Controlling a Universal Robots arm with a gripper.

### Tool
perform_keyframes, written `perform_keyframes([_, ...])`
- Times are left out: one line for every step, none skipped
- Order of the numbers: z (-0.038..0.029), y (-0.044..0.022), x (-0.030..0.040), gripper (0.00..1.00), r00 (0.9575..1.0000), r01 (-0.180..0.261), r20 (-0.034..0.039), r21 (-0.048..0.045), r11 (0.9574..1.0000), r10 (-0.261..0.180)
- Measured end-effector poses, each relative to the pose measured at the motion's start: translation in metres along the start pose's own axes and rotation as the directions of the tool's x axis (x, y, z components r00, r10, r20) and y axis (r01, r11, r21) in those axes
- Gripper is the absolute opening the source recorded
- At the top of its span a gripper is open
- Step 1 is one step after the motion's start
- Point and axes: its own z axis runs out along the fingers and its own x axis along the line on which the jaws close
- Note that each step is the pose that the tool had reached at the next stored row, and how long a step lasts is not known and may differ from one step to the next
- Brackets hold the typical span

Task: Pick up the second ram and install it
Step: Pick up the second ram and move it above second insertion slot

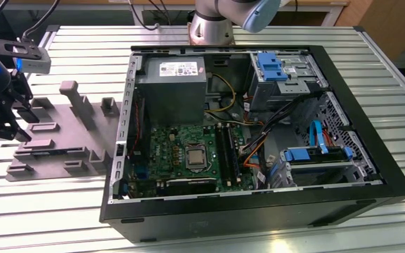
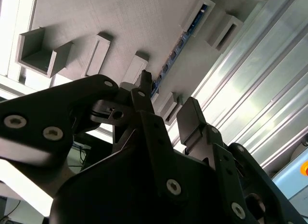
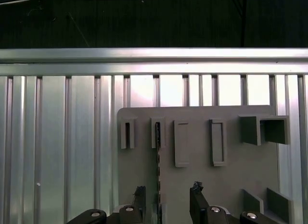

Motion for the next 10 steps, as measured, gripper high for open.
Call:
perform_keyframes([0.0003, 0.0, 0.0, 0.49, 1.0, 0.0, 0.0001, 0.0001, 1.0, 0.0])
perform_keyframes([0.0011, 0.0, 0.0, 0.49, 1.0, 0.0, 0.0004, 0.0004, 1.0, 0.0])
perform_keyframes([0.0021, 0.0001, 0.0001, 0.49, 1.0, 0.0, 0.0003, 0.0003, 1.0, 0.0])
perform_keyframes([0.0095, 0.0011, 0.0006, 0.49, 1.0, 0.0, 0.0001, 0.0001, 1.0, 0.0])
perform_keyframes([0.0115, 0.0014, 0.0009, 0.49, 1.0, 0.0, 0.0001, 0.0, 1.0, 0.0])
perform_keyframes([0.0133, 0.0015, 0.0011, 0.49, 1.0, 0.0, 0.0, 0.0, 1.0, 0.0])
perform_keyframes([0.0151, 0.0017, 0.0012, 0.49, 1.0, 0.0, 0.0, 0.0, 1.0, 0.0])
perform_keyframes([0.0168, 0.0017, 0.0013, 0.49, 1.0, 0.0, 0.0001, 0.0001, 1.0, 0.0])
perform_keyframes([0.0175, 0.0018, 0.0014, 0.49, 1.0, 0.0, 0.0, 0.0, 1.0, 0.0])
perform_keyframes([0.0175, 0.0018, 0.0014, 0.49, 1.0, 0.0, -0.0001, -0.0001, 1.0, 0.0])
